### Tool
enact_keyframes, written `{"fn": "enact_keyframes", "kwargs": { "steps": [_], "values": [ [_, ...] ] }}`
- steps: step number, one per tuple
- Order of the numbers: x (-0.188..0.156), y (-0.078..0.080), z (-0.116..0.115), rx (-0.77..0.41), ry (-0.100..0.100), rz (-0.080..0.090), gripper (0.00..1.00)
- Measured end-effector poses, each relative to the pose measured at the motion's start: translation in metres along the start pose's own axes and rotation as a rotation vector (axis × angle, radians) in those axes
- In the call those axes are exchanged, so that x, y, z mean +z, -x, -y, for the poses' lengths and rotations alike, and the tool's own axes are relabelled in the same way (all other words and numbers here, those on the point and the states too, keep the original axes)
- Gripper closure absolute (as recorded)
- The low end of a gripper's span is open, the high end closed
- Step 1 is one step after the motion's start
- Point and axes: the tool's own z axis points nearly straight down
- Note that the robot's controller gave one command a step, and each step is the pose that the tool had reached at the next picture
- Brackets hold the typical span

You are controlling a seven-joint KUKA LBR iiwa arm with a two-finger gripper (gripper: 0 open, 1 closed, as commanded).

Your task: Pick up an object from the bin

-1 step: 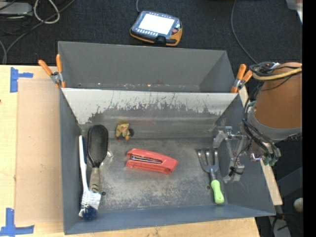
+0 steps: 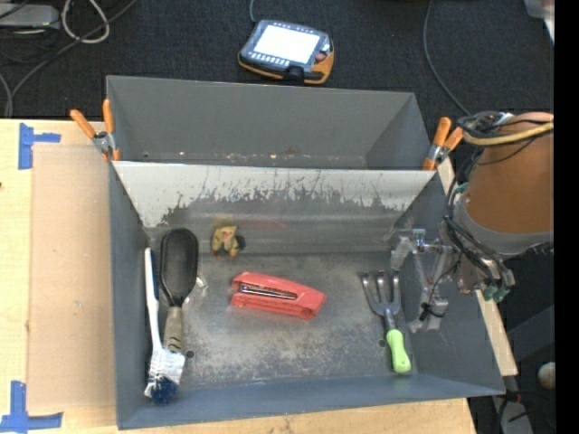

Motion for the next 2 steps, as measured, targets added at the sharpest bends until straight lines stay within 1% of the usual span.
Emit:
{"fn": "enact_keyframes", "kwargs": {
  "steps": [1, 2],
  "values": [
    [0.076, -0.006, 0.025, 0.275, 0.001, -0.001, 0.00],
    [0.081, -0.018, 0.064, 0.266, 0.001, 0.003, 0.00]
  ]
}}
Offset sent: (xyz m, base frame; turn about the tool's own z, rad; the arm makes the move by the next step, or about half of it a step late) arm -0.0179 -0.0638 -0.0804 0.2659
